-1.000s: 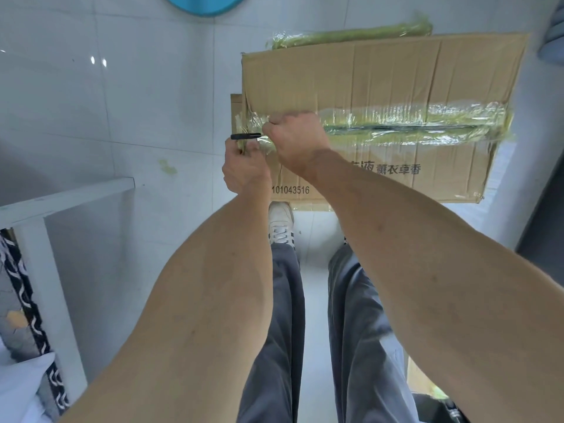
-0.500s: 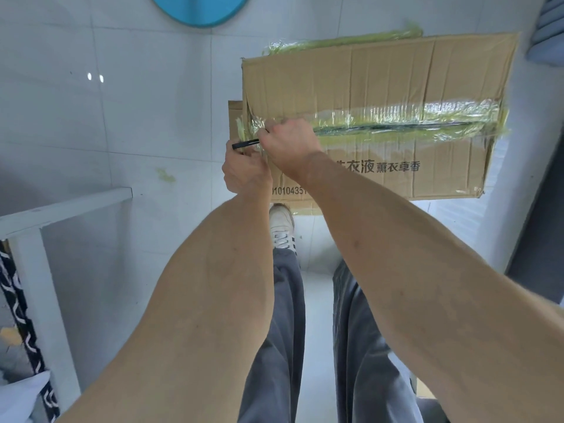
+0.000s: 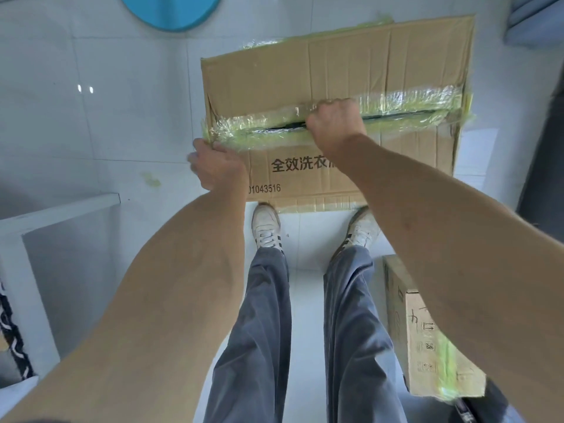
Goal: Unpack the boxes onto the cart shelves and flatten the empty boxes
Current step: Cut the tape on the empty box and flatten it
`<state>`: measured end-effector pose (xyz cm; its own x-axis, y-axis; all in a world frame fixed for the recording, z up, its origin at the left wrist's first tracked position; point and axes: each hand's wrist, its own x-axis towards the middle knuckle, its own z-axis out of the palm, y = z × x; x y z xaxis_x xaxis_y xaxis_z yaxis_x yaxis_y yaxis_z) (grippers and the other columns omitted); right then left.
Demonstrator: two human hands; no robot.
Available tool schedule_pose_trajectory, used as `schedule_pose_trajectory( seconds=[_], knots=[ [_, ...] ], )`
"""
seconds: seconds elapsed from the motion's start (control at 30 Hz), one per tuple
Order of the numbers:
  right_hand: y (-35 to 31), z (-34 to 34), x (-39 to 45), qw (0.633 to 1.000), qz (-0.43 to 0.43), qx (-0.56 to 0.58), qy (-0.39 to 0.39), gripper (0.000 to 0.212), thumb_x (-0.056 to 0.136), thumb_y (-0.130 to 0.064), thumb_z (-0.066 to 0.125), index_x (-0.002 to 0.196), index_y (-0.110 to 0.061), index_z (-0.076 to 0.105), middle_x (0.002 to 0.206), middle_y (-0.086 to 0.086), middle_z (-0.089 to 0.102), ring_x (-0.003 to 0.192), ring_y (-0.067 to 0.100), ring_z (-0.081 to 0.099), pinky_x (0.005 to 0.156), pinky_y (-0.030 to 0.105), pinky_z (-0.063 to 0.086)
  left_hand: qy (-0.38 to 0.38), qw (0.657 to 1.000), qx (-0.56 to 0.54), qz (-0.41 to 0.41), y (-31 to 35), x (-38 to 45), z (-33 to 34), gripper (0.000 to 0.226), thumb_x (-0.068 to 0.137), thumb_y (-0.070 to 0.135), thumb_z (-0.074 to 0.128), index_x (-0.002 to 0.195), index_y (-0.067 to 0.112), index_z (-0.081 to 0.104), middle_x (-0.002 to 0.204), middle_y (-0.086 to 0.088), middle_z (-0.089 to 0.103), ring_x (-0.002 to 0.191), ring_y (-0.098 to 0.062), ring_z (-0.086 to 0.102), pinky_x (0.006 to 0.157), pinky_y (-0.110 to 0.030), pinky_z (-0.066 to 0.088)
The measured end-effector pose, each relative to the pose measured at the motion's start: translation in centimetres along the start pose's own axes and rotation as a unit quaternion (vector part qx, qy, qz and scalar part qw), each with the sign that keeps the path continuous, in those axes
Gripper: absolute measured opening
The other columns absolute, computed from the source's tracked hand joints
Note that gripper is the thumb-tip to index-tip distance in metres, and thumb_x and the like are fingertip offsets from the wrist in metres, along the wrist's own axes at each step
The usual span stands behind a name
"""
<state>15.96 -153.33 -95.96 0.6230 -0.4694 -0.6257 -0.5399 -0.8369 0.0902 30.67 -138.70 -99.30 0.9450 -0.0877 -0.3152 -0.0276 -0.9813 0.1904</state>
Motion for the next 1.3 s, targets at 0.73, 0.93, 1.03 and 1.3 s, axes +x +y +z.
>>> schedule_pose_trajectory(
  seconds=[0.73,0.93,1.03,1.3],
  knots=[
    [5.0,-2.4,-3.2,0.998,-0.031,0.062,0.01,0.027,0.081,0.004,0.055,0.066,-0.016,0.046,0.061,-0.003,0.036,0.049,0.013,0.031,0.049,0.025,0.017,-0.164,0.923,0.264,0.227,6.5,-8.9,2.3,0.071,0.097,0.058,0.041,0.155,0.022,0.02,0.167,-0.001,-0.007,0.153,-0.029,0.004,0.111,-0.053,0.029],
    [9.4,0.8,-5.6,0.998,0.021,0.018,-0.048,0.023,0.089,-0.016,0.063,0.07,-0.015,0.05,0.058,-0.003,0.033,0.048,0.011,0.024,0.046,0.028,0.015,-0.17,0.92,0.286,0.208,5.9,-9.4,2.9,0.072,0.097,0.062,0.039,0.154,0.021,0.023,0.167,0.001,-0.009,0.152,-0.034,0.002,0.116,-0.054,0.024],
    [11.3,1.0,-6.5,0.995,0.063,0.031,-0.075,0.025,0.076,-0.004,0.068,0.068,-0.016,0.047,0.06,-0.003,0.033,0.05,0.012,0.025,0.049,0.026,0.015,-0.164,0.917,0.287,0.224,5.7,-8.9,2.8,0.074,0.096,0.064,0.038,0.155,0.022,0.023,0.167,0.001,-0.007,0.152,-0.034,0.004,0.116,-0.055,0.024],
    [11.5,1.1,-8.3,0.963,0.202,0.158,0.078,0.019,0.082,0.001,0.06,0.097,-0.009,0.066,0.088,0.012,0.057,0.076,0.026,0.057,0.075,0.039,0.047,-0.122,0.926,0.287,0.211,8.5,-9.6,1.6,0.076,0.091,0.047,0.047,0.151,0.005,0.029,0.164,-0.014,0.012,0.146,-0.036,0.022,0.11,-0.051,0.033]
  ],
)
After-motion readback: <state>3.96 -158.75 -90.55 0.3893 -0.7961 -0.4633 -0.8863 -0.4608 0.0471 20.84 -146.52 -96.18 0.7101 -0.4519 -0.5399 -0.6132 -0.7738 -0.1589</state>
